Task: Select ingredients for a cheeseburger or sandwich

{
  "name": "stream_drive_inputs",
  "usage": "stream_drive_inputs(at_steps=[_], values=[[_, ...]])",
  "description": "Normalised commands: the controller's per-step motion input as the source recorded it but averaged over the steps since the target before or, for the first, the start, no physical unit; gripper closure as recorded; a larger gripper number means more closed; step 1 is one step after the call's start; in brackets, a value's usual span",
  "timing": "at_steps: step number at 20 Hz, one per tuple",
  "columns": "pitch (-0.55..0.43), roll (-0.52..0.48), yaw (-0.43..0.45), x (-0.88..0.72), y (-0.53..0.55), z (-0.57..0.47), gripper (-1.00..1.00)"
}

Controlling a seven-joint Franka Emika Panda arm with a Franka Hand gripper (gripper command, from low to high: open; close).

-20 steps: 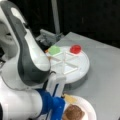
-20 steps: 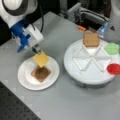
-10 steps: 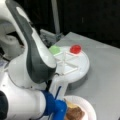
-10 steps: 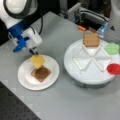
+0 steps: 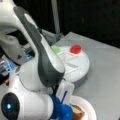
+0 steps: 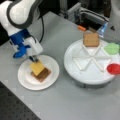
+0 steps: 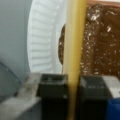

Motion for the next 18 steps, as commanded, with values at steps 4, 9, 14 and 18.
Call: stream_drive_inputs(at_steps=[4, 9, 14, 18], values=[[-0.067, -0.060, 0.063, -0.01, 0.01, -0.07, 1.00], [-0.079, -0.051, 0.059, -0.06, 0.01, -0.12, 1.00], [-0.095, -0.060, 0.052, -0.10, 0.02, -0.14, 1.00], [-0.112, -0.079, 0.047, -0.13, 0.03, -0.14, 1.00]])
